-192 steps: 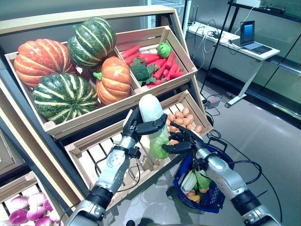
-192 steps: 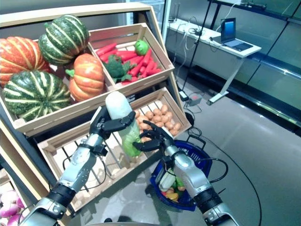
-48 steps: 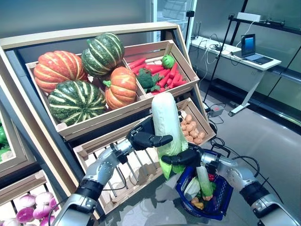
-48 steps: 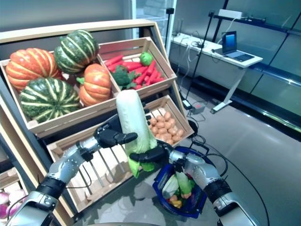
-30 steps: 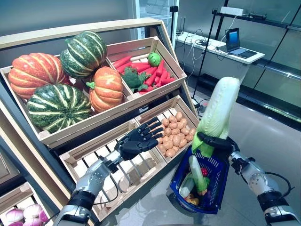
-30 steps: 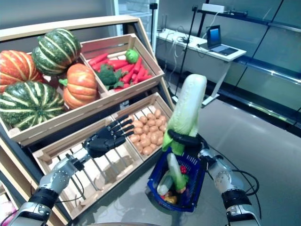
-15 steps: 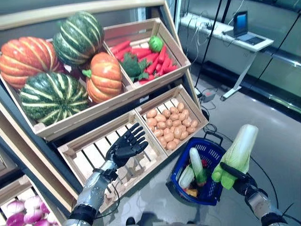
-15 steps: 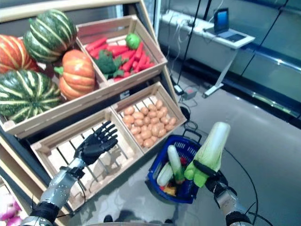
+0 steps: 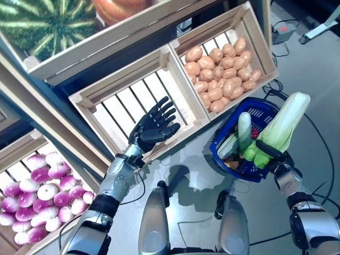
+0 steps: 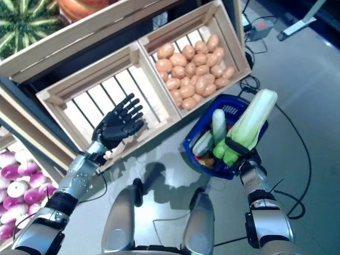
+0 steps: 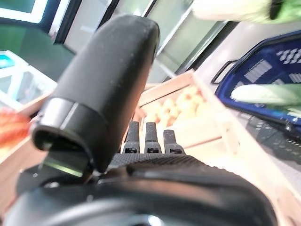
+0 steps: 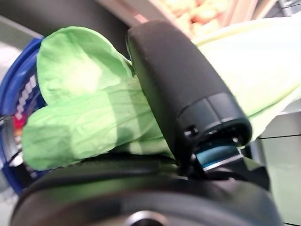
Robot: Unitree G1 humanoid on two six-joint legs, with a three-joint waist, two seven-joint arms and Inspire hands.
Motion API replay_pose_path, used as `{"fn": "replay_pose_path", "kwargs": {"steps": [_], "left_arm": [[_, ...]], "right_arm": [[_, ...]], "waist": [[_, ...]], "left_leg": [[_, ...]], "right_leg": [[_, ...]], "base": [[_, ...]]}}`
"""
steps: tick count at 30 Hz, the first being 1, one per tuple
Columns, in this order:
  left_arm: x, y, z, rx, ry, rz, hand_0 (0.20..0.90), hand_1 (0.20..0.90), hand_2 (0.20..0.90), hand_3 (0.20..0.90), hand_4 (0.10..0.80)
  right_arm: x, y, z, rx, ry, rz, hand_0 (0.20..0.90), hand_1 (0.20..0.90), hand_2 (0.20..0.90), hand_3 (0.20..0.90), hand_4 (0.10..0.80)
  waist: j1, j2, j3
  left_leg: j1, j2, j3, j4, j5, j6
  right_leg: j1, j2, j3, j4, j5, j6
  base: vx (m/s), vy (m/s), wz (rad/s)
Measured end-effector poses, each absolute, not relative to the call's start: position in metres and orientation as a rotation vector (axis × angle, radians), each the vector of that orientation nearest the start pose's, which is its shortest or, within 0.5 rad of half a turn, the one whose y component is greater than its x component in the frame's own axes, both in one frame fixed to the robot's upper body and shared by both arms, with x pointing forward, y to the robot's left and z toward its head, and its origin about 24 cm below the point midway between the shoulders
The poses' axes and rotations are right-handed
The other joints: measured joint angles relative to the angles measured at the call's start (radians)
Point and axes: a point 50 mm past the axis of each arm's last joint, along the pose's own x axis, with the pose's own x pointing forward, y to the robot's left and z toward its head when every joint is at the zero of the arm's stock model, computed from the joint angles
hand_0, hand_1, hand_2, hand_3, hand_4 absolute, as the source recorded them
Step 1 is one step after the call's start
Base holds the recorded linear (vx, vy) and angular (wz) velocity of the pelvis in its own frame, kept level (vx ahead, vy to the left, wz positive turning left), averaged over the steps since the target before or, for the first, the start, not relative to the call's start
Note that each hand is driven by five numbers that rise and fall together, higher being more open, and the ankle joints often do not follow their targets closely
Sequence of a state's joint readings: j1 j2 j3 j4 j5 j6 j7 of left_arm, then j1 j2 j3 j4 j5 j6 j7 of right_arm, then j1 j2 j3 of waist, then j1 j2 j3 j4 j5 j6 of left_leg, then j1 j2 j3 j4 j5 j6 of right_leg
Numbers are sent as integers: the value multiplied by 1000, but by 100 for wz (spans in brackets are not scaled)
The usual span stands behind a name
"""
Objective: Put vegetables into the basket
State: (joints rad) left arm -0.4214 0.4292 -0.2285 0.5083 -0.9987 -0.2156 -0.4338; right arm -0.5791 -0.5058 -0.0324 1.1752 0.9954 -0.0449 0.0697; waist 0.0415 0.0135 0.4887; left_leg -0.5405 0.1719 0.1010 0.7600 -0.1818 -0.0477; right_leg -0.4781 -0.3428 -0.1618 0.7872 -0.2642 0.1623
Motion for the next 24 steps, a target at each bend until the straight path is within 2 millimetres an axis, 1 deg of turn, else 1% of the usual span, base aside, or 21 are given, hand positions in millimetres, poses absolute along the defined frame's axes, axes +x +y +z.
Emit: {"fn": "replay_pose_path", "kwargs": {"steps": [2, 4, 6, 7, 9, 10, 11, 12, 16, 19, 24], "left_arm": [[324, 193, 80, -452, -167, -419, 900, 900, 900, 900, 800], [324, 193, 80, -450, -169, -419, 900, 900, 900, 900, 800], [324, 193, 81, -462, -170, -422, 900, 900, 900, 900, 800], [324, 193, 82, -477, -178, -423, 900, 900, 900, 900, 800], [324, 191, 88, -484, -202, -437, 900, 900, 900, 900, 800], [324, 189, 90, -486, -212, -446, 900, 900, 900, 900, 800], [324, 188, 91, -499, -217, -451, 900, 900, 900, 900, 800], [324, 188, 92, -504, -220, -454, 900, 900, 900, 900, 800], [324, 188, 93, -516, -223, -452, 900, 900, 900, 900, 800], [324, 188, 93, -518, -227, -454, 900, 900, 900, 900, 800], [324, 188, 94, -518, -230, -456, 900, 900, 900, 900, 800]], "right_arm": [[311, -315, 11, 563, 289, -461, 300, 300, 300, 300, 400], [313, -315, 13, 561, 286, -457, 300, 300, 300, 300, 400], [314, -317, 16, 562, 295, -454, 300, 300, 300, 300, 400], [315, -317, 18, 561, 292, -451, 300, 300, 300, 300, 400], [318, -320, 23, 560, 278, -454, 300, 300, 300, 300, 400], [320, -320, 26, 566, 270, -452, 472, 472, 472, 472, 515], [322, -319, 29, 588, 262, -451, 900, 900, 900, 900, 800], [325, -318, 31, 599, 253, -448, 900, 900, 900, 900, 800], [332, -318, 42, 605, 228, -451, 900, 900, 900, 900, 800], [332, -320, 44, 599, 223, -457, 900, 900, 900, 900, 800], [328, -336, 53, 576, 200, -503, 900, 900, 900, 900, 800]], "waist": [[-2, -1, 8], [0, 1, 14], [-5, 2, 18], [-6, 5, 21], [-7, 9, 26], [-8, 10, 29], [-9, 11, 31], [-12, 12, 31], [-15, 14, 32], [-19, 14, 32], [-22, 14, 32]], "left_leg": [[-70, 0, -14, 107, -42, 0], [-120, 1, -23, 170, -66, -3], [-162, 0, -31, 230, -88, -5], [-183, 0, -36, 255, -94, -4], [-221, 1, -45, 296, -107, -10], [-243, 3, -52, 318, -113, -14], [-260, 4, -59, 340, -118, -15], [-277, 6, -67, 360, -126, -20], [-297, 17, -74, 398, -142, -32], [-297, 19, -81, 401, -145, -37], [-295, 20, -84, 403, -151, -45]], "right_leg": [[-69, -18, 21, 114, -52, 7], [-116, -32, 31, 183, -83, 5], [-160, -41, 43, 254, -117, 7], [-180, -41, 46, 282, -129, 3], [-216, -46, 50, 329, -150, 2], [-237, -46, 52, 356, -162, -3], [-252, -46, 54, 380, -173, -4], [-267, -46, 59, 404, -186, -10], [-297, -43, 69, 458, -214, -18], [-298, -41, 67, 468, -225, -23], [-296, -39, 64, 473, -233, -24]], "base": [[-34, 26, 12], [2, 7, 12], [-73, 5, 11], [-90, 6, 6], [-48, 3, 7], [-42, 6, 5], [-33, 7, 5], [0, 0, 0], [3, 1, -2], [41, -6, 0], [42, -6, -1]]}}
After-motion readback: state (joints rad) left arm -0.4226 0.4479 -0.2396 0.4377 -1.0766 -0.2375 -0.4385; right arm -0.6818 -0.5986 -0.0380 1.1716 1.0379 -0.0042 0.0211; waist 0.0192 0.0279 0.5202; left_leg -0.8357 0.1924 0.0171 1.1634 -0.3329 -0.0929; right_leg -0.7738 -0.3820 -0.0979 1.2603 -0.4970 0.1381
